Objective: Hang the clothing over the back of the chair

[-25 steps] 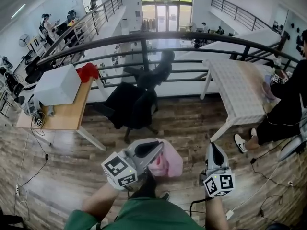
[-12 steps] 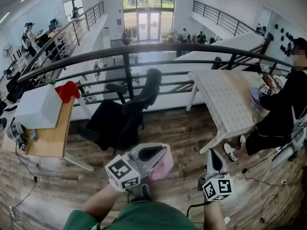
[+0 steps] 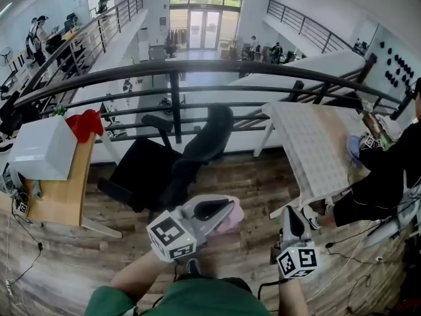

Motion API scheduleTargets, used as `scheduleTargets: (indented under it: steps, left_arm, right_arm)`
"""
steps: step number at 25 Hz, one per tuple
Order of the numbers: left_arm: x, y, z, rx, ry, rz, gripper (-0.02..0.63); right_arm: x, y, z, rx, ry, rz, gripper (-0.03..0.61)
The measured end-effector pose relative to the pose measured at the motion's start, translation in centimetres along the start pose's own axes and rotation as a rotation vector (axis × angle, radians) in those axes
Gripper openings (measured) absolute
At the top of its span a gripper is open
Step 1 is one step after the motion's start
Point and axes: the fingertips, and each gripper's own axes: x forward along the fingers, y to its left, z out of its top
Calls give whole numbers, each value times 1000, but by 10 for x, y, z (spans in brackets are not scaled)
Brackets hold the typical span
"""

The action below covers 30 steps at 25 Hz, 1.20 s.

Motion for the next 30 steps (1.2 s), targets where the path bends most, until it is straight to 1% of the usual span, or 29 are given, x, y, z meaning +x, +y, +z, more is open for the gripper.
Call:
scheduleTargets:
  steps: [3, 6, 9, 11, 15, 18, 22, 26, 28, 30]
  left_arm:
    - [12, 14, -2, -7, 5, -6, 14]
    - [29, 25, -7, -1, 12, 1, 14]
    - [47, 34, -10, 12, 18, 24, 14]
    - [62, 38, -3, 34, 29, 53, 14]
    - [95, 57, 23, 122, 30, 149, 14]
    - [120, 68, 46, 203, 11, 223, 14]
    - [141, 94, 85, 306, -14, 344, 14]
    - [153, 120, 120, 426, 7, 456, 14]
    - [154, 133, 137, 465, 11, 509, 14]
    - [154, 148, 152, 482, 8, 574, 14]
  right_arm:
    - [20, -3, -5, 4, 15, 15, 3]
    - [38, -16, -16, 16, 26, 33, 3]
    - [55, -33, -20, 30, 30, 58, 3]
    - [68, -47, -15, 42, 26, 84, 3]
    - [113, -75, 5, 67, -14, 179, 3]
    - [130, -101, 15, 72, -37, 235, 3]
    - [156, -128, 9, 93, -36, 294, 3]
    - [183, -140, 1, 133, -20, 371, 3]
    - [190, -140, -1, 140, -10, 401, 3]
    - [195, -140, -8, 148, 6, 424, 3]
